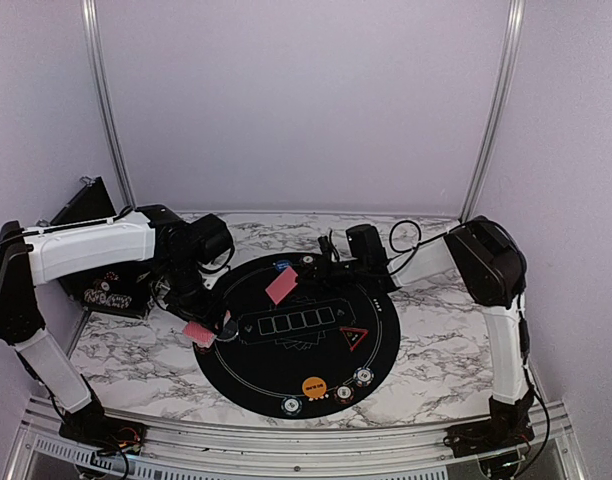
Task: Distribute texas hold em gaming equipment
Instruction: Distribute the poker card in the small blind area.
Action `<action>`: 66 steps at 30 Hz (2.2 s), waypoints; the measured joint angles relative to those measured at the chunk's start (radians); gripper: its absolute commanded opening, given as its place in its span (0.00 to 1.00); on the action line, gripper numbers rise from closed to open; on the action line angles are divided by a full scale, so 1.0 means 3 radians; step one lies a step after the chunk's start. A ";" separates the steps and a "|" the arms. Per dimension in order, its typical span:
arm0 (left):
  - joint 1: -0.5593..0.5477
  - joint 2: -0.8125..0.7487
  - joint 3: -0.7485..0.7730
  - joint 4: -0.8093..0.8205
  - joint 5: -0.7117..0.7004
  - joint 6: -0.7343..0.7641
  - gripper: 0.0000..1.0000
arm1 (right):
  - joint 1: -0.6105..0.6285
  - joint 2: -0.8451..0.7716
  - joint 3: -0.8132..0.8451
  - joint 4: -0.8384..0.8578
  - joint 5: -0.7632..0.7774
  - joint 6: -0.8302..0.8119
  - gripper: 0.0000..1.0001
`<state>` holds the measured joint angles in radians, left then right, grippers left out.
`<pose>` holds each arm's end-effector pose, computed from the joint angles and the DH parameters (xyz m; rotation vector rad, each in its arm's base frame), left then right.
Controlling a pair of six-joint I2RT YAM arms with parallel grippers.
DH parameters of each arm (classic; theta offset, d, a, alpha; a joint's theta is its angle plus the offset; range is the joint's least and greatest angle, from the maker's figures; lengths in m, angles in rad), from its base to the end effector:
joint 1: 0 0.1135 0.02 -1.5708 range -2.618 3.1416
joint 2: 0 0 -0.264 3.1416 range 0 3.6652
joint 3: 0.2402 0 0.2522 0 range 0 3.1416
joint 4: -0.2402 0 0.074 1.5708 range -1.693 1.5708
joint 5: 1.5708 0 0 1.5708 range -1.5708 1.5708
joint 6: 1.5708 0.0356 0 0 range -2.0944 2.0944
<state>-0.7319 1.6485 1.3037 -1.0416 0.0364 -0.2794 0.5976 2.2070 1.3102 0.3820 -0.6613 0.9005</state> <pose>0.2308 -0.2091 0.2427 0.6762 2.9150 -0.1817 0.3725 0.2800 0.1216 -0.1099 2.3807 1.5155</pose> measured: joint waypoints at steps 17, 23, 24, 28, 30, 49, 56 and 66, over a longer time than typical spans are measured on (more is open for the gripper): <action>0.0000 -0.0001 -0.0031 -0.0001 0.0000 0.0003 0.52 | -0.0118 0.0097 -0.0029 0.0252 0.0287 0.0487 0.00; 0.0000 -0.0001 -0.0034 -0.0001 0.0000 0.0013 0.52 | -0.0118 0.0104 -0.0015 0.0238 0.0300 0.0478 0.00; 0.0000 -0.0001 -0.0034 -0.0001 0.0000 0.0014 0.52 | -0.0113 0.0114 0.0009 0.0228 0.0294 0.0468 0.00; 0.0000 -0.0001 -0.0036 -0.0001 0.0000 0.0023 0.52 | -0.0074 0.0234 0.0268 0.0131 0.0258 0.0394 0.00; 0.0000 -0.0001 -0.0037 -0.0001 0.0000 0.0025 0.52 | -0.0039 0.0312 0.0422 0.0074 0.0243 0.0367 0.00; 0.0000 -0.0003 -0.0062 -0.0003 -0.0001 0.0048 0.52 | 0.0123 0.0726 0.1239 -0.0434 0.0209 0.0154 0.06; 0.0000 -0.0003 -0.0062 -0.0003 -0.0001 0.0053 0.52 | 0.0136 0.0954 0.1658 -0.0773 0.0258 -0.0025 0.12; 0.0000 -0.0017 -0.0062 -0.0003 -0.0001 0.0061 0.52 | 0.0153 0.1110 0.2232 -0.1283 0.0498 -0.0337 0.17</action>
<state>-0.7319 1.6436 1.2850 -1.0424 0.0360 -0.2611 0.6434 2.5401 1.9797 -0.0029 -0.5117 0.7994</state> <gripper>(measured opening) 0.657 0.137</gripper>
